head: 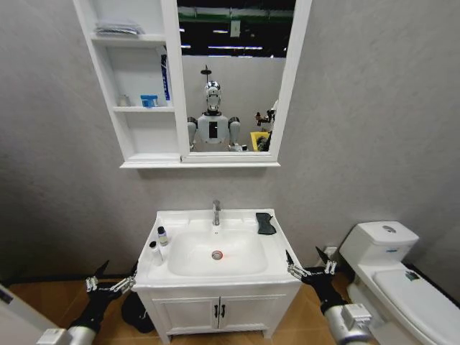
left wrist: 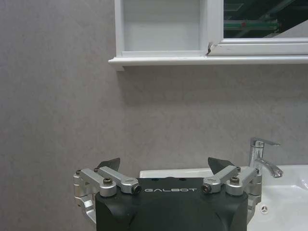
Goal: Move facial cleanser and shampoo from washbasin to cabinet, then wipe washbasin with towel.
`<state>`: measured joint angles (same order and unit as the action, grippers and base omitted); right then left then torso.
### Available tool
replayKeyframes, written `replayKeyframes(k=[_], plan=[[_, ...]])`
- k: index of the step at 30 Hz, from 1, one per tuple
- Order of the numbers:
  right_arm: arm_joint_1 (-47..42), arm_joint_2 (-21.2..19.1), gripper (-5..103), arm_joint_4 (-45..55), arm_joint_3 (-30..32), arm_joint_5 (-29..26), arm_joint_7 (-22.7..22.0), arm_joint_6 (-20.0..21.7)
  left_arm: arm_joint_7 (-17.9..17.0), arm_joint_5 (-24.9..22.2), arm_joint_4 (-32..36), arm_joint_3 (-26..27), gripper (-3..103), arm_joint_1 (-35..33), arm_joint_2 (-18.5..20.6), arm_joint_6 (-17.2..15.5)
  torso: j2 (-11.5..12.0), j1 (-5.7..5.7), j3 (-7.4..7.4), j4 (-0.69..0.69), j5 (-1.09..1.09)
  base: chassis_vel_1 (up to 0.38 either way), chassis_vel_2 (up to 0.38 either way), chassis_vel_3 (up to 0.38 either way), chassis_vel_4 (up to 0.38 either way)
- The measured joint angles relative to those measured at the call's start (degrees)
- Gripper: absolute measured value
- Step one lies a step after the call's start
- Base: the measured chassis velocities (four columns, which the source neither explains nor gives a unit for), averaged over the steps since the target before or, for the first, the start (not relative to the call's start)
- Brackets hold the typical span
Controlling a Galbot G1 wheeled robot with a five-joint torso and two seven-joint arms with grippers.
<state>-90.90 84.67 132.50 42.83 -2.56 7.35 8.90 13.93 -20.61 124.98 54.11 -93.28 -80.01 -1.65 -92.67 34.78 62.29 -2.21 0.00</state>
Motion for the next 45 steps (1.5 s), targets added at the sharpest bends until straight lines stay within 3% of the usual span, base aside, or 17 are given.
replayKeyframes(k=[7, 18, 24, 25, 27, 33, 39, 41, 45], plan=[[0.5, -0.6, 100, 0.3, 0.1, -0.8, -1.2, 0.7, -1.2, 1.5, 0.8, -1.7, 100, 0.4, -0.9, -1.1, 0.0, -0.08, -0.02, 0.02, 0.00, 0.019, -0.019, -0.021, 0.019], [3.8, -3.2, 100, 1.6, 0.5, -4.9, -2.5, 4.0, -4.7, 8.1, -1.4, -8.5, 100, 3.8, -2.6, -3.4, 0.0, -0.01, 0.00, 0.01, 0.00, 0.000, 0.000, 0.000, 0.000], [8.2, -5.1, 100, 2.2, 1.3, -9.0, -3.3, 9.8, -8.4, 8.6, -7.4, -14.0, 100, 9.9, -0.8, -7.0, 0.0, -0.01, 0.00, 0.02, 0.00, 0.000, 0.000, 0.000, 0.000], [8.2, -5.1, 100, 2.2, 1.3, -9.0, -3.3, 9.8, -8.4, 8.6, -7.4, -14.0, 100, 9.9, -0.8, -7.0, 0.0, -0.01, 0.00, 0.02, 0.00, 0.000, 0.000, 0.000, 0.000], [9.2, -5.9, 100, 1.8, 2.3, -11.0, -3.1, 10.8, -11.1, 8.7, -10.7, -19.4, 100, 14.3, 1.1, -8.6, 0.0, -0.01, 0.00, 0.00, 0.00, 0.000, 0.000, 0.000, 0.000], [9.8, -6.0, 100, 0.7, 3.1, -12.2, -3.0, 10.4, -13.4, 10.7, -14.5, -24.0, 100, 17.3, 1.3, -9.0, 0.0, -0.01, 0.00, 0.02, 0.01, 0.000, 0.000, 0.000, 0.000], [9.7, -5.5, 100, 0.4, 3.1, -12.3, -3.0, 9.7, -15.7, 11.4, -17.2, -24.6, 100, 19.9, 0.7, -8.3, 0.0, -0.01, 0.00, 0.01, -0.01, 0.000, 0.000, 0.000, 0.000], [9.3, -5.1, 100, 0.3, 3.0, -11.8, -3.1, 9.2, -19.2, 11.9, -19.3, -24.0, 100, 23.3, 0.8, -8.4, 0.0, -0.01, 0.00, 0.01, 0.00, 0.000, 0.000, 0.000, 0.000], [9.1, -4.7, 100, 0.5, 2.6, -11.4, -3.4, 9.2, -22.7, 11.9, -21.5, -21.8, 100, 25.9, 1.7, -9.3, 0.0, -0.01, 0.00, 0.01, 0.00, 0.000, 0.000, 0.000, 0.000]])
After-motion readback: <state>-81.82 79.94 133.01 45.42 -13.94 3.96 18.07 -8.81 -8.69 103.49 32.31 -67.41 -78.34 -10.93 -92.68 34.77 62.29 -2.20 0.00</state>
